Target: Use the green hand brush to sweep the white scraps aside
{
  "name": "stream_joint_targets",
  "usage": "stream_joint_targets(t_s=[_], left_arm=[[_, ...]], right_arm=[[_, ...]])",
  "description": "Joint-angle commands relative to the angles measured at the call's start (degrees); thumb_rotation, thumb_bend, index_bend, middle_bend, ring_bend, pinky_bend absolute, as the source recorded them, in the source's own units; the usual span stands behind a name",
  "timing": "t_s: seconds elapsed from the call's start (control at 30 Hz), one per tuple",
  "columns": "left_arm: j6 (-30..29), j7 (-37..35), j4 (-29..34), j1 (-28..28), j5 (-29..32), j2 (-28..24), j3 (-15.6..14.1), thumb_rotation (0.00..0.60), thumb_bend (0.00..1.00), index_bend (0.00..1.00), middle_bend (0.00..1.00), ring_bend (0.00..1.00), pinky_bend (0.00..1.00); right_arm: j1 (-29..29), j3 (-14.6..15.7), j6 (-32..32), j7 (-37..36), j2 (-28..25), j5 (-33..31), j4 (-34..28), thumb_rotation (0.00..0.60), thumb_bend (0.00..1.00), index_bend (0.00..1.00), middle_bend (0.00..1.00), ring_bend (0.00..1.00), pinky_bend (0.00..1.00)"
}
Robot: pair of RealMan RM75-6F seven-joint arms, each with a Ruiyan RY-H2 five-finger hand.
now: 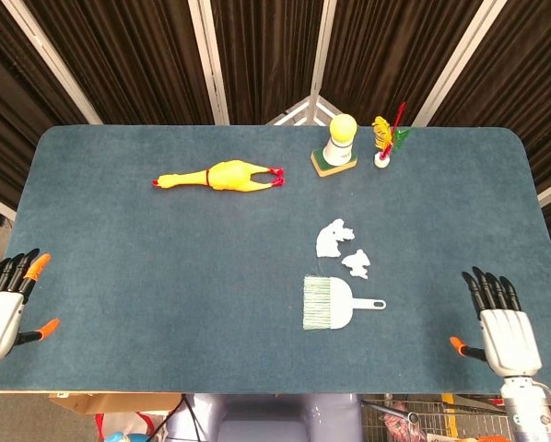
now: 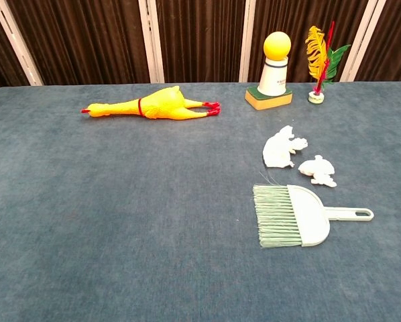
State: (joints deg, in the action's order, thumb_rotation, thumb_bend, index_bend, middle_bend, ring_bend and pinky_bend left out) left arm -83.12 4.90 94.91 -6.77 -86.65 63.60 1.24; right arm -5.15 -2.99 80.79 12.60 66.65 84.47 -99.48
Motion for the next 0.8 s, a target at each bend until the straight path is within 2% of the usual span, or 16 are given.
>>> stream_joint_targets(t_s=[0.03,0.1,0.2,0.27,0.43,0.63,0.8], left_arm=[[-0.04,0.03,0.03,0.01,0.04,0.01,0.03,0.6,0.0,0.0,0.0,0.0,0.02],[-0.09,0.16,0.03,0.0,0.08,0.06,0.11,0.6,0.0,0.0,0.0,0.0,0.02],[-0.07,0.33,-0.05,-0.02,0.09,0.14,0.1,0.6,0.0,0.0,0.0,0.0,0.02],[0.03,0.18,-0.04,-0.01,0.29,0.12,0.14,0.6,0.0,0.0,0.0,0.0,0.02],[0.29,-0.23,-0.01,-0.14,0.4,0.01,0.2,0.6,0.0,0.0,0.0,0.0,0.02],[0.54,-1.03,-0.04,-0.24,0.3,-0.19,0.13,0.6,0.0,0.0,0.0,0.0,0.02],[0.83,-1.7,-0.05,-0.36,0.23,-0.43,0.06,0.6,0.0,0.0,0.0,0.0,0.02]], right_arm=[[-1.83,-0.75,-2.21,2.4,1.11,-0.9,-0.31,0.6,0.1,0.05,0.62,0.61,0.48],[-3.56,-1.64,-4.61,4.95,2.33,-2.53,0.41,0.6,0.1,0.16,0.77,0.75,0.62],[-6.17,-3.03,-8.55,8.15,4.59,-6.3,0.91,0.6,0.11,0.24,0.87,0.85,0.7],[-7.63,-3.32,-11.11,10.91,5.75,-8.83,0.87,0.6,0.12,0.28,0.9,0.89,0.72],[-11.04,-3.62,-14.87,18.54,9.76,-13.15,1.34,0.6,0.13,0.32,0.95,0.94,0.77],[-13.65,-3.83,-16.44,23.45,15.45,-16.41,3.62,0.6,0.15,0.35,0.98,0.96,0.78],[-15.39,-4.26,-16.84,25.64,19.37,-18.44,6.35,0.6,0.24,0.39,0.99,0.98,0.8]])
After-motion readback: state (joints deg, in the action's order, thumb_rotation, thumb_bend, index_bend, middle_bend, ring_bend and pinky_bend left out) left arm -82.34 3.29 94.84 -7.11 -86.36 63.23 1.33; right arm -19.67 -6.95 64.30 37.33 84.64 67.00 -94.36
